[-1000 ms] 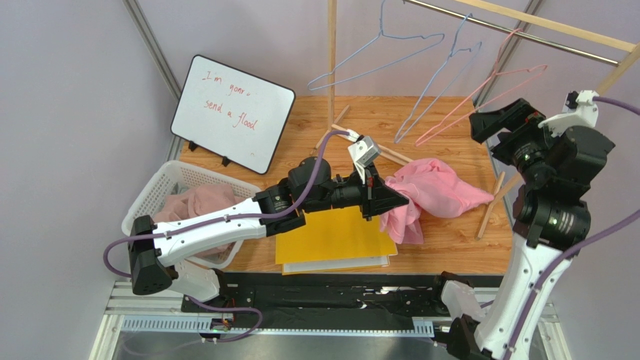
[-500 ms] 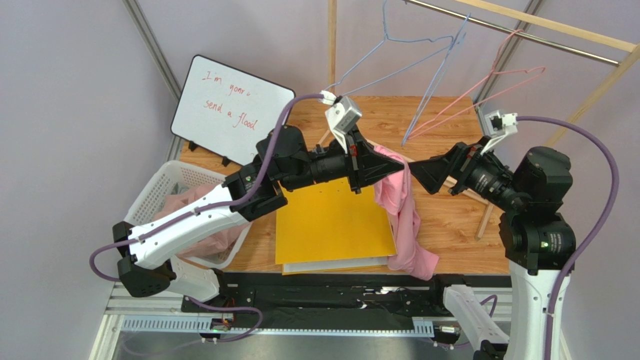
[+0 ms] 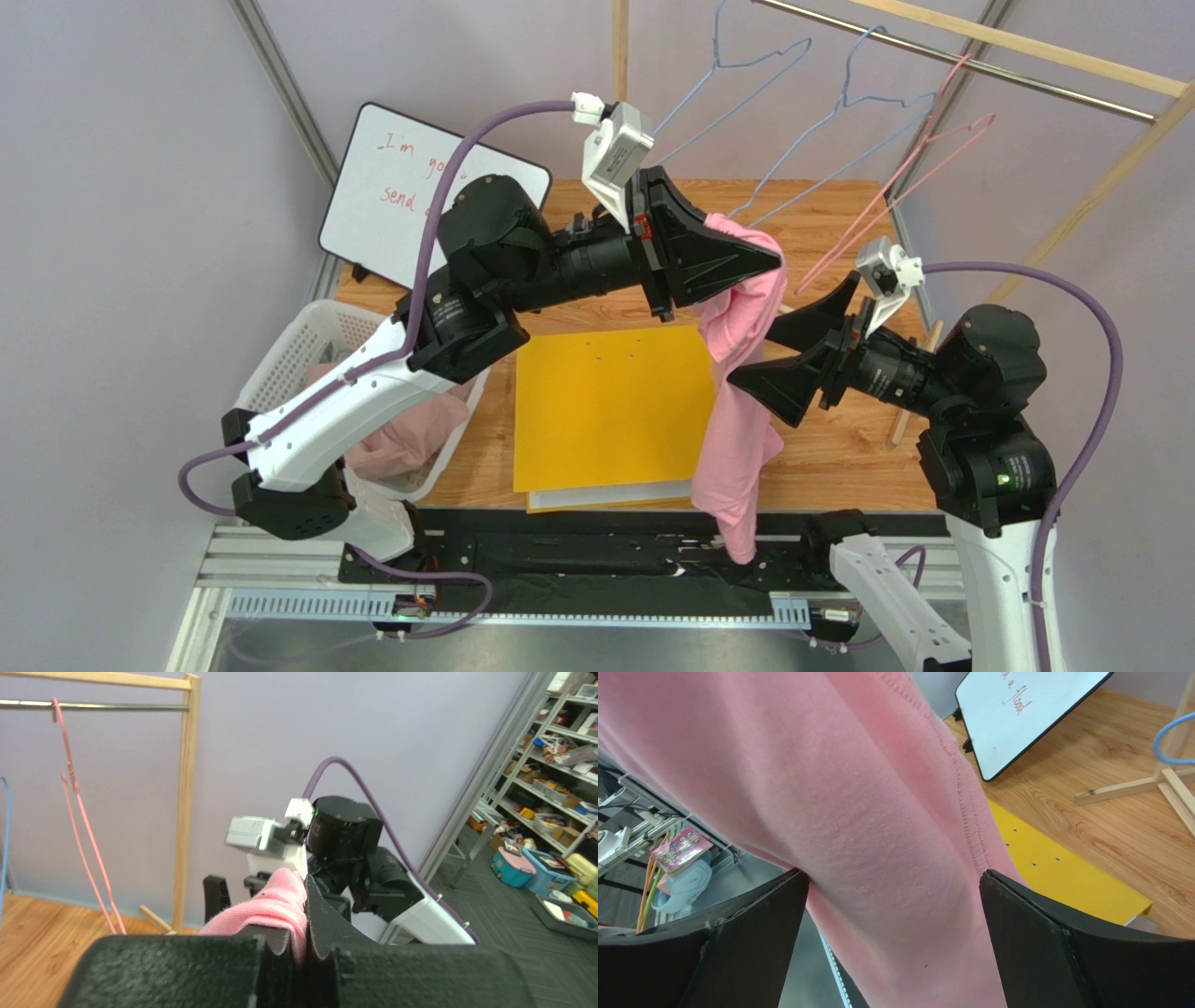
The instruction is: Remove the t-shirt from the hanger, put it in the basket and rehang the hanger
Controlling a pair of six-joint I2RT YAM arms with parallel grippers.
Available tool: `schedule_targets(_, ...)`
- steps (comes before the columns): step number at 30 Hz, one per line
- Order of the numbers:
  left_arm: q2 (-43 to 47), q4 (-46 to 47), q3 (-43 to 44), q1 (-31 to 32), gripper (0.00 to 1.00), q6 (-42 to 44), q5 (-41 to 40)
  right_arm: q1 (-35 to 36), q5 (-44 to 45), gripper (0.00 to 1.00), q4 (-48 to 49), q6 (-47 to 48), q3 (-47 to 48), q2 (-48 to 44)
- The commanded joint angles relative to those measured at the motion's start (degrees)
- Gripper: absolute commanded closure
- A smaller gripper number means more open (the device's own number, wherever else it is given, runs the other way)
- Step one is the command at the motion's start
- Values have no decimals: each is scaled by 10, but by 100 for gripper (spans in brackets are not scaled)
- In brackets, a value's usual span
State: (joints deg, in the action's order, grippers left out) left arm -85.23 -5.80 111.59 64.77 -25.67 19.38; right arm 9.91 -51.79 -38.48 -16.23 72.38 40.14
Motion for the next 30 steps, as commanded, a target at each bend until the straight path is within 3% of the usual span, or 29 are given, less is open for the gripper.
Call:
schedule_targets(1, -28, 32, 64, -1, 100, -28, 42, 10, -25, 0, 48, -5, -11, -11)
schedule_targets(8, -42, 120, 72, -1, 100, -111, 127, 10, 95, 1, 32, -16, -22, -2)
schedule_targets(10, -34, 128, 69, -1, 100, -116, 139, 9, 107, 10, 38, -28, -28, 2)
schedule_targets(11, -28, 128, 64, -2, 100, -114, 145, 10, 109, 16, 48, -34, -34, 0)
schedule_targets(14, 11, 122, 24, -1, 100, -90, 139, 10, 127, 46, 75, -63, -46, -4)
schedule_targets(15, 25, 119, -14, -1, 100, -80, 136, 9, 142, 68, 83, -71, -48, -8)
schedule_targets(18, 99, 104, -128, -2, 100, -31, 99, 9, 176, 98, 96, -92, -34, -16)
schedule_targets(22, 215, 99, -313, -1, 100, 25, -3, 10, 240, 100, 62, -77, 33, -16)
schedule_targets(24, 233, 131, -418, -1, 100, 16, -64, 9, 267, 100, 47, -72, 74, -11)
schedule_targets(26, 227, 152, -464, -2, 96, -10, -93, 10, 260, 100, 46, -80, 96, -9)
schedule_targets(29, 162, 202, -486, 0, 83, -46, -63, 10, 242, 100, 58, -95, 125, -2)
schedule_targets(30, 143, 219, -472, 0, 73, -53, -54, 10, 238, 100, 59, -104, 131, 0)
